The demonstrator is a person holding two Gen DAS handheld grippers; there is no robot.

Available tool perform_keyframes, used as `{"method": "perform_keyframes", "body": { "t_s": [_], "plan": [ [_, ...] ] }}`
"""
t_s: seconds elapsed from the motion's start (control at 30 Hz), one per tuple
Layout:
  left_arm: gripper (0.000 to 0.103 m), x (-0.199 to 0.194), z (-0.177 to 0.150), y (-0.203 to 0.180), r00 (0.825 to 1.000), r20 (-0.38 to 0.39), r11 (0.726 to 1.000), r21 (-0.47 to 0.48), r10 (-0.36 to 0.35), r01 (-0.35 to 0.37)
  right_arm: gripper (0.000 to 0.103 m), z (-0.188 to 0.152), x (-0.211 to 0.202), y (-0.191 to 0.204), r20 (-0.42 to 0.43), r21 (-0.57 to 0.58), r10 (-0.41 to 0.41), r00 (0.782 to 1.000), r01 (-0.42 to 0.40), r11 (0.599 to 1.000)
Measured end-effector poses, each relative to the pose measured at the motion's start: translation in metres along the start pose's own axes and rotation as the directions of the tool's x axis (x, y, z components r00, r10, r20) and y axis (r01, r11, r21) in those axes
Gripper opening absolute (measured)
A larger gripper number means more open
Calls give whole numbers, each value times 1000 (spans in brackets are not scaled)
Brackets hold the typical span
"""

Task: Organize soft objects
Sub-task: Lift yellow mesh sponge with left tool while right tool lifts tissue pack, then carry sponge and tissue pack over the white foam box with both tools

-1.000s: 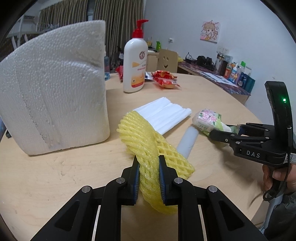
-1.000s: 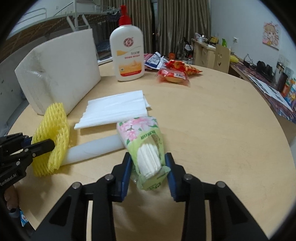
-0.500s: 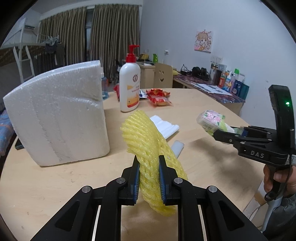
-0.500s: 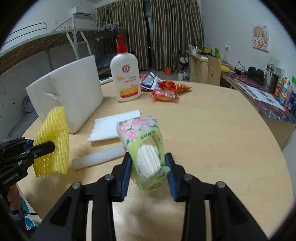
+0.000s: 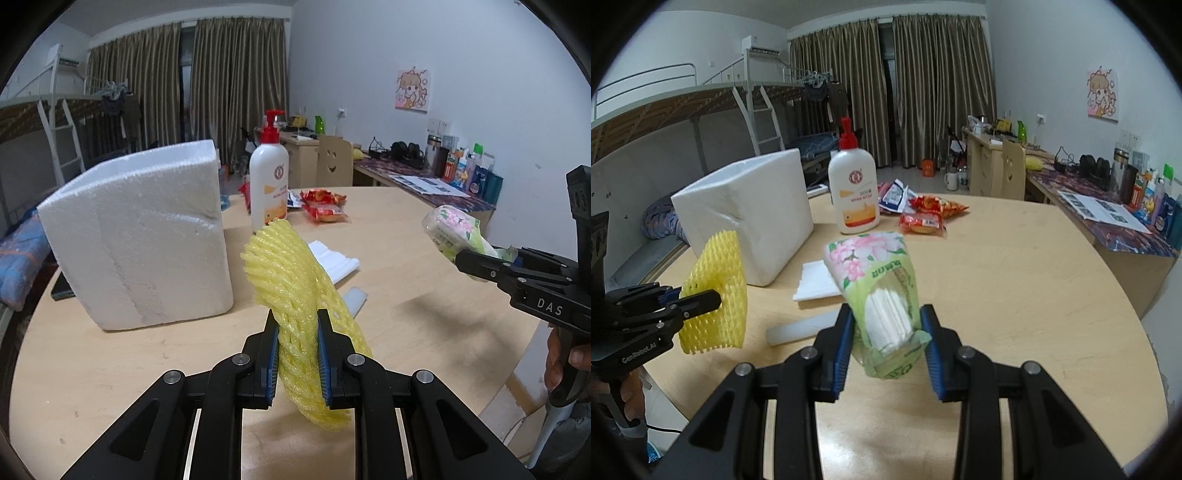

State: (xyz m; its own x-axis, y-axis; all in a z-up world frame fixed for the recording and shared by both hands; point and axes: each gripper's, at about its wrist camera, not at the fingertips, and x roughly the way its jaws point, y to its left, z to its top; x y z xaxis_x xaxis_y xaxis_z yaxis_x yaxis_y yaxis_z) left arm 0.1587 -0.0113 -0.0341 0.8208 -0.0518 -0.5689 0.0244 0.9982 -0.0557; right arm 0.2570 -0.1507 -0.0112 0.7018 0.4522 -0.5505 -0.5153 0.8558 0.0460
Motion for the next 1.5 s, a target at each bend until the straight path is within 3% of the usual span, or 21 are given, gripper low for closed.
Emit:
{"method": "perform_keyframes", "body": {
  "t_s": [0.27, 0.57, 1.0, 1.5],
  "plan": [
    [19, -33, 0, -5, 997, 70, 1000, 17, 16, -17, 40, 0, -21, 14, 54, -17, 13, 998, -12, 1000],
    [19, -84, 5, -8, 982, 181, 998, 33, 44, -51, 40, 4, -52, 28, 137, -44, 30, 990, -24, 999],
    [19, -162, 8, -4, 936, 340, 994, 23, 95, -109, 40, 13, -94, 53, 251, -85, 70, 965, -50, 995],
    [19, -220, -3, -4, 894, 427, 988, 10, 136, -155, 40, 17, -121, 82, 326, -159, 135, 936, -87, 984]
  ]
}}
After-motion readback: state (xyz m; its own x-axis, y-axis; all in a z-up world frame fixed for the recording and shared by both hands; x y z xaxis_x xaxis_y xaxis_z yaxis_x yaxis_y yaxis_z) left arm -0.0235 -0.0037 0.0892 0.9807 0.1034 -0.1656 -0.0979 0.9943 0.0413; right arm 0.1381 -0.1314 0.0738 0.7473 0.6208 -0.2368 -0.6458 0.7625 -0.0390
